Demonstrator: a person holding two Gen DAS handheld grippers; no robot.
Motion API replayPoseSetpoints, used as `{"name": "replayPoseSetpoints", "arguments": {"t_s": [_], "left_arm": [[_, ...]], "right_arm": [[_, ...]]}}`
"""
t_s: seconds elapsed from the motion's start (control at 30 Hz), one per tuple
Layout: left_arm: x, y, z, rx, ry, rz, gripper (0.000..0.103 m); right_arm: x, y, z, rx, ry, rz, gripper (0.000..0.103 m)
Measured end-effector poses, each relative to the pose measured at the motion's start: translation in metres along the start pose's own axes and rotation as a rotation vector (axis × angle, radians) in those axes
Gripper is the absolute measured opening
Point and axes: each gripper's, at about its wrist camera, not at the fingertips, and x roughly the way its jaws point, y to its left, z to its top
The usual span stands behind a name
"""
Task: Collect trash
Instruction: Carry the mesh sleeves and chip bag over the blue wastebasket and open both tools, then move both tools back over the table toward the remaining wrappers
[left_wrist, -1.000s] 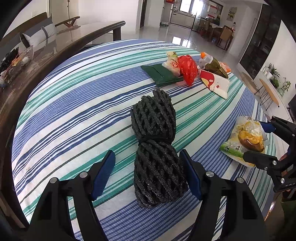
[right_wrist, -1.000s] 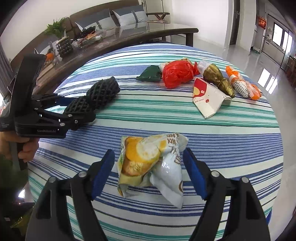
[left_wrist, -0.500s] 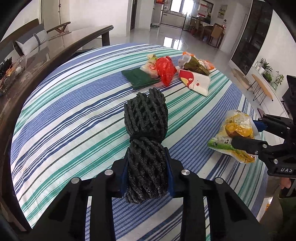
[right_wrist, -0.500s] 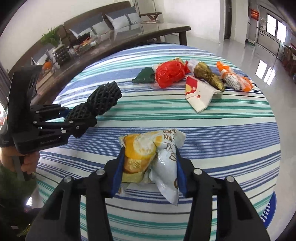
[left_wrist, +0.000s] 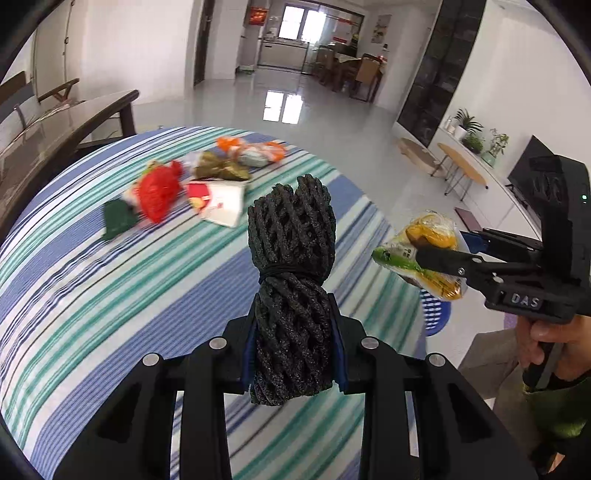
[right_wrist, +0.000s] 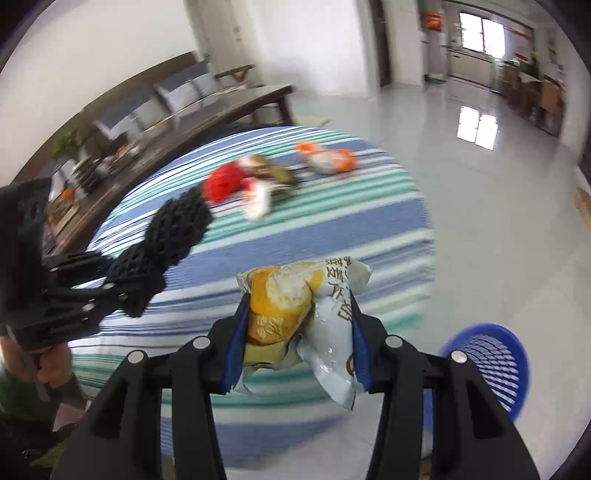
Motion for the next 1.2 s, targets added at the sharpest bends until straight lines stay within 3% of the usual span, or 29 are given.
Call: {"name": "replayPoseSetpoints", "arguments": {"t_s": [0.13, 0.23, 0.43, 0.57, 0.77, 1.1, 1.13, 1.17, 1.2], "left_arm": [[0.022, -0.063, 0.013, 0.045, 0.009, -0.084, 0.031], [0.044, -0.110, 0.023, 0.078, 0.035, -0.132, 0.032], [0.105, -0.195, 0.032, 0.121, 0.113, -0.194, 0.032], [0.157, -0.227, 0.029, 0.109, 0.169, -0.214, 0.032], [0.233, -0.255, 0.023, 0.108, 0.242, -0.213, 0.032], [0.305, -0.268, 0.015, 0.131, 0.288, -0.192, 0.038], [0.309, -0.270, 0.016, 0.136, 0.287, -0.193, 0.045], [0.311, -0.269, 0.016, 0.141, 0.287, -0.187, 0.060], [0.310, -0.269, 0.017, 0.144, 0.280, -0.171, 0.066]], "right_arm": [[-0.026, -0.082, -0.020, 0.109, -0.008, -0.155, 0.046], [-0.039, -0.132, -0.036, 0.183, -0.005, -0.225, 0.046], [-0.042, -0.201, -0.057, 0.289, 0.023, -0.279, 0.046], [-0.031, -0.232, -0.069, 0.342, 0.048, -0.291, 0.046], [-0.013, -0.269, -0.089, 0.421, 0.082, -0.295, 0.046], [0.004, -0.312, -0.104, 0.535, 0.103, -0.248, 0.049], [0.005, -0.314, -0.104, 0.541, 0.095, -0.246, 0.053], [0.003, -0.315, -0.105, 0.551, 0.077, -0.246, 0.067], [-0.001, -0.315, -0.104, 0.561, 0.055, -0.241, 0.070]]}}
